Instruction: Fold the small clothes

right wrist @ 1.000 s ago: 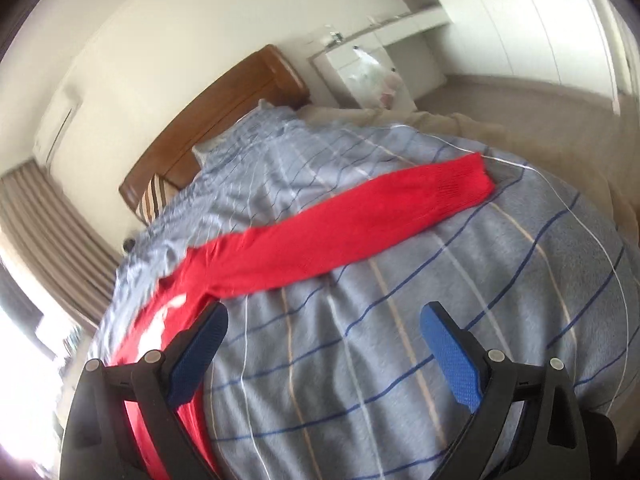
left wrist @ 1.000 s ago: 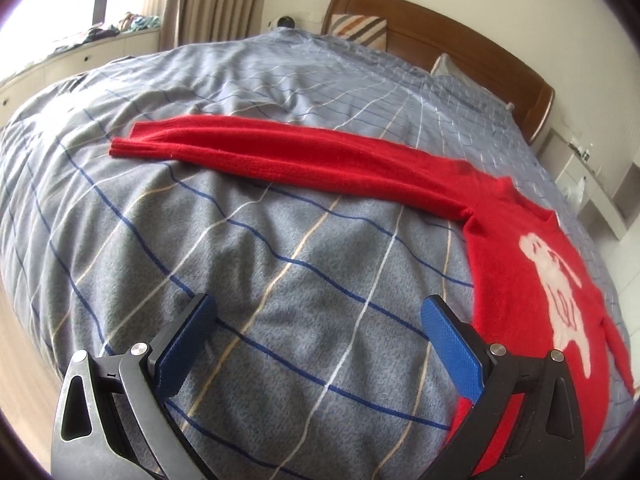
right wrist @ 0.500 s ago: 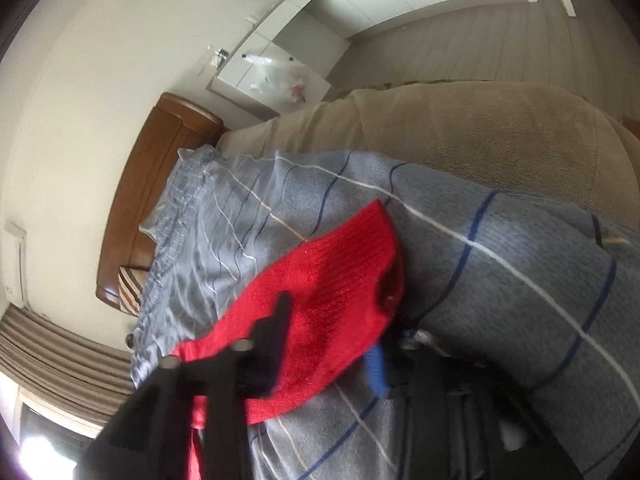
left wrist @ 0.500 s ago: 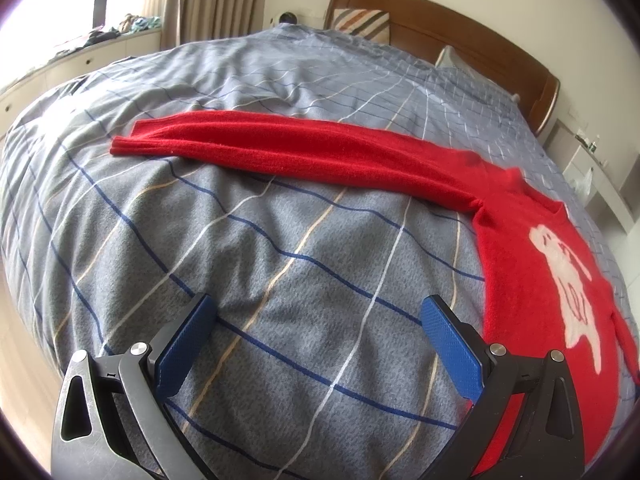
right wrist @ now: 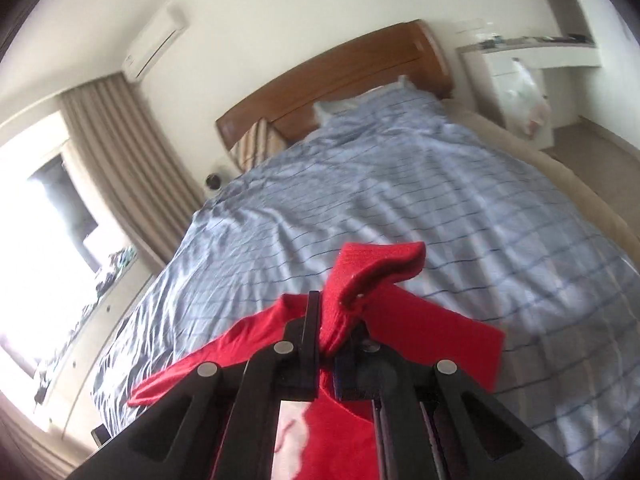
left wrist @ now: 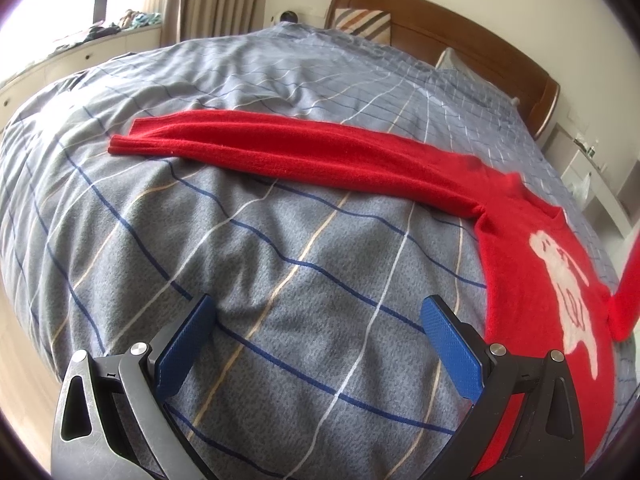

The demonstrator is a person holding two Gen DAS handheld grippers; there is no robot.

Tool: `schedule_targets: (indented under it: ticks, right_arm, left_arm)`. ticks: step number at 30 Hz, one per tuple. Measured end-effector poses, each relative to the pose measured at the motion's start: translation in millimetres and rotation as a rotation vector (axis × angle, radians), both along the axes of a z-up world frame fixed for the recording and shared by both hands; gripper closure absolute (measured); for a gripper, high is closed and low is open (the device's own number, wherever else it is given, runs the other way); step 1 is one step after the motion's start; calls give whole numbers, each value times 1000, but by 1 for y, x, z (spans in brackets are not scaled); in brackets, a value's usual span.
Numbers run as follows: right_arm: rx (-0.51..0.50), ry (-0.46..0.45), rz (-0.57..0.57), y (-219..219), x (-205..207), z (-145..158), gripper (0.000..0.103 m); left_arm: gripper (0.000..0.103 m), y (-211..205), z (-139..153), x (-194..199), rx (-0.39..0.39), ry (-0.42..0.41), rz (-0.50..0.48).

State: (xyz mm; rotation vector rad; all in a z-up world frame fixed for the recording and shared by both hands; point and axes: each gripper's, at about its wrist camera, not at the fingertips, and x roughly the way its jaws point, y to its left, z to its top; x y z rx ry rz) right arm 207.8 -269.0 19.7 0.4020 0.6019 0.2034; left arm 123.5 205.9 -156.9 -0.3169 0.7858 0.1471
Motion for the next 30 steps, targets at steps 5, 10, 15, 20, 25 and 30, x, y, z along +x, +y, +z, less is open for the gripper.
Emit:
schedule_targets:
  ticks: [5, 10, 15, 20, 25, 30]
  right_arm:
    - [73, 149, 304, 127, 45, -78, 41]
    - [164, 206, 392, 156, 19, -127, 37]
    - [-76, 145, 348, 94, -63, -140, 36]
    - [-282, 131, 56, -16, -104, -150, 26]
    - [-344, 155, -163, -83, -116, -161, 25]
    - [-338, 147, -239, -107, -129, -176, 25]
  left_arm:
    - [0, -3, -2, 3, 32, 11, -13]
    - [0, -2, -3, 3, 14, 10, -11]
    - [0, -5, -4, 5, 40, 23, -12]
    - [0, -10, -6, 6, 59, 30, -6]
    - [0, -17, -8, 5, 99, 38, 0]
    - [0, -22, -11, 5, 137, 40, 9]
